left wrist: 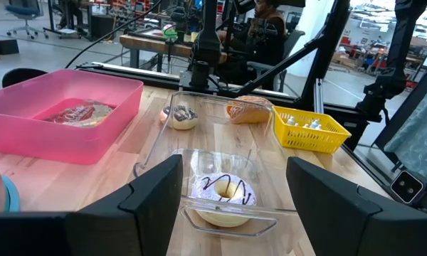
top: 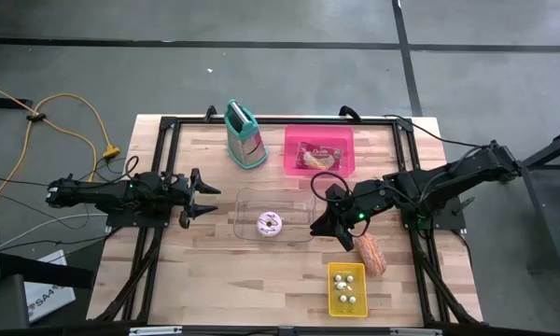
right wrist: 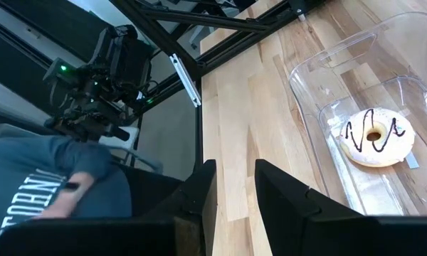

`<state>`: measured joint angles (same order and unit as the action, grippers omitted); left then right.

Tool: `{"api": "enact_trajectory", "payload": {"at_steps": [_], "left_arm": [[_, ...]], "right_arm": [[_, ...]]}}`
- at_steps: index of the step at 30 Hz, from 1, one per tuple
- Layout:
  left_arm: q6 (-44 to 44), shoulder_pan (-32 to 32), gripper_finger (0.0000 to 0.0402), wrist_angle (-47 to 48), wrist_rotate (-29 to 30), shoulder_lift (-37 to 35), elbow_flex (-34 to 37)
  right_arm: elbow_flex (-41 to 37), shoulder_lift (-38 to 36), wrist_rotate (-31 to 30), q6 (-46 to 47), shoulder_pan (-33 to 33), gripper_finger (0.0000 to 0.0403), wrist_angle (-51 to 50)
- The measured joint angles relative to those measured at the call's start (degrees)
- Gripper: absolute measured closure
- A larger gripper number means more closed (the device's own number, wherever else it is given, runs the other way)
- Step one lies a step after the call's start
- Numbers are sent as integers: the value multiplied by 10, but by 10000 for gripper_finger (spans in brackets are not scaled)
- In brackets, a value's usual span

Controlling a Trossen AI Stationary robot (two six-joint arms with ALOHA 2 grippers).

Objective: Pick & Place Food Item
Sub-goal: Put the black donut into the transparent bin

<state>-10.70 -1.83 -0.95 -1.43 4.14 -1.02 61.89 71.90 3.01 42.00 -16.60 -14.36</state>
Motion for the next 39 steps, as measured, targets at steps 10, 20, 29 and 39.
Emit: {"api": "enact_trajectory", "payload": {"at_steps": [10, 20, 29, 39], "left_arm": [[0, 0, 156, 0, 0, 0, 0], [0, 0, 156, 0, 0, 0, 0], [0, 0, 156, 0, 0, 0, 0], [0, 0, 156, 0, 0, 0, 0]], "right_arm": [[0, 0, 0, 0, 0, 317, 0], [0, 0, 0, 0, 0, 317, 1], [0, 0, -2, -5, 0, 317, 1], [0, 0, -58, -108, 25, 317, -3]]}}
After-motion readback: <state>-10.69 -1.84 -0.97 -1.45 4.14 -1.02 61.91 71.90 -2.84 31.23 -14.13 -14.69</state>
